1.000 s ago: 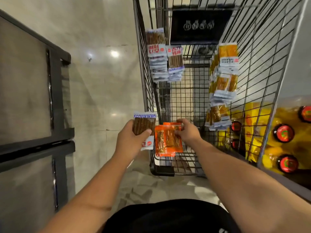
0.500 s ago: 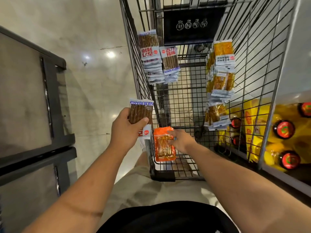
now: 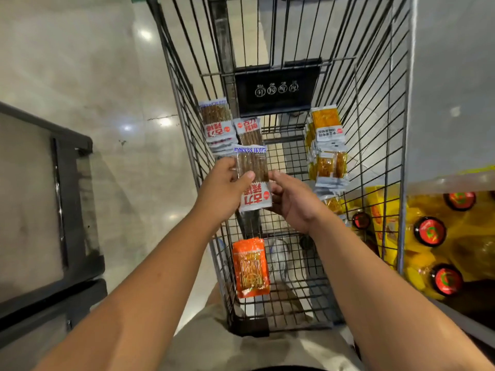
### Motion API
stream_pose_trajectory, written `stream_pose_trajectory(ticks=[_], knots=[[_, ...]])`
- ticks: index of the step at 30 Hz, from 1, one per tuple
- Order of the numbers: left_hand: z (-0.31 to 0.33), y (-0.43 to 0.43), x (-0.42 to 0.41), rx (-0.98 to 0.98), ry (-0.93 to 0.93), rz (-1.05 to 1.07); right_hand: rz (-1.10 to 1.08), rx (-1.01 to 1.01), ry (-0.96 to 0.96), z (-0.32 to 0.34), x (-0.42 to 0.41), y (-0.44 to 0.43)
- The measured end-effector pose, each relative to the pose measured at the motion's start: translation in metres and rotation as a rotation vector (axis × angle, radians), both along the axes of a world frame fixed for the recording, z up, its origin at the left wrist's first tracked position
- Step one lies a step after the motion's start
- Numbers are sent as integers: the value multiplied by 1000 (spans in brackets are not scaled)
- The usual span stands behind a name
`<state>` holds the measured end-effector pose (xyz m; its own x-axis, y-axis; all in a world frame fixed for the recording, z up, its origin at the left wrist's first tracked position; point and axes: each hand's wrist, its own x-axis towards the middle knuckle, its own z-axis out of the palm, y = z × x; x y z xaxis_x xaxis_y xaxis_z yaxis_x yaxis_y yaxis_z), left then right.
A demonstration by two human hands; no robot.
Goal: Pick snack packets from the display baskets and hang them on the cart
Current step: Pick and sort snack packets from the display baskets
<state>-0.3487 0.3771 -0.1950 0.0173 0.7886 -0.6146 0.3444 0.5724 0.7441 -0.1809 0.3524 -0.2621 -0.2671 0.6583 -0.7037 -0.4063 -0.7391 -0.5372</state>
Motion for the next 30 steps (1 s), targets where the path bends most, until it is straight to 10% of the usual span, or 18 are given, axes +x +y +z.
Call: stream_pose_trajectory(ticks=[5,11,16,30], knots=[[5,37,-3,-23,44,-26,-62,-15,-109,-9,14,25],[-9,60,-45,563,770,71,-149,-95,-422,-48,25,49],[-31,72,-39,86,376,328,-161,-85,-601,-73,22,83],[-63,64,-43,206,419,385,39,-16,-885,-156,-30,165]])
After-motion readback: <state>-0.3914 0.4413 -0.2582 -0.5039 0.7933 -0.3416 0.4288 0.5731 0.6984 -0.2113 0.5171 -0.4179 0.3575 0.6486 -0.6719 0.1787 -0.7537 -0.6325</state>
